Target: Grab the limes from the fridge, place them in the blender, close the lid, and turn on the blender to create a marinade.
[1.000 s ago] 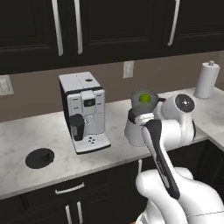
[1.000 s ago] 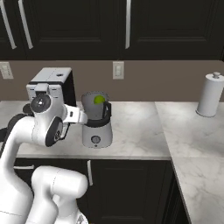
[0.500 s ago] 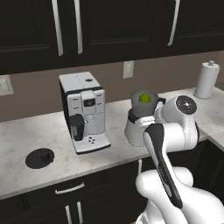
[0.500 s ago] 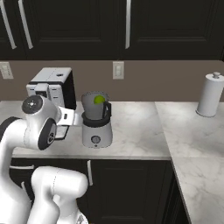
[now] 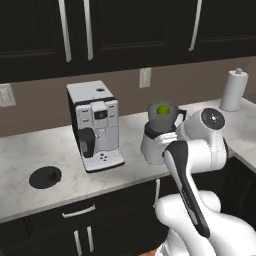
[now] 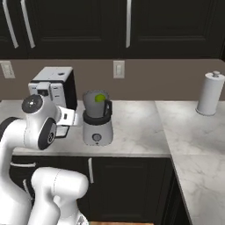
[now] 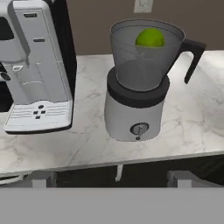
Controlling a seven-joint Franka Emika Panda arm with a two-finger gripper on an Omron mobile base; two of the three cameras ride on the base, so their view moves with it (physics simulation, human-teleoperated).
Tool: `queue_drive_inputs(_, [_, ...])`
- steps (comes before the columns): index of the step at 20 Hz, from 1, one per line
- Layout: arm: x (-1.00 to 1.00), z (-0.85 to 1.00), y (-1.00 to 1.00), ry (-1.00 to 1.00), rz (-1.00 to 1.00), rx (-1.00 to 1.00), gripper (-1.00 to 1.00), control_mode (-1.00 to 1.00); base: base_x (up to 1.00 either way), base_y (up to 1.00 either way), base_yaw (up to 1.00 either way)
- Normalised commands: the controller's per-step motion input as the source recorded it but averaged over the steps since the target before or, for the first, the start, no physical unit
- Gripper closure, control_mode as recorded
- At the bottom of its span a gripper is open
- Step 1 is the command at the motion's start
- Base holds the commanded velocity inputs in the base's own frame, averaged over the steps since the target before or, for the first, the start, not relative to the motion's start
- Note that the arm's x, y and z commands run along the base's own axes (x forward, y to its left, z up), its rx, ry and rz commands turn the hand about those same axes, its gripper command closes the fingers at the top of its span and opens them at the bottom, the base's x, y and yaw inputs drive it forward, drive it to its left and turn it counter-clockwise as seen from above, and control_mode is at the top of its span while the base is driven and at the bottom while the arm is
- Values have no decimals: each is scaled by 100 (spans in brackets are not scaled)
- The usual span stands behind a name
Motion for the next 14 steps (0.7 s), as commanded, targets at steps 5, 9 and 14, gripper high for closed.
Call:
queue_drive_inputs(5, [0, 0, 0, 0, 0, 0, -100, 100, -100, 0, 5])
queue_drive_inputs(9, [0, 0, 0, 0, 0, 0, -100, 100, -100, 35, 22])
queue_drive_inputs(14, [0, 0, 0, 0, 0, 0, -100, 100, -96, 83, 34])
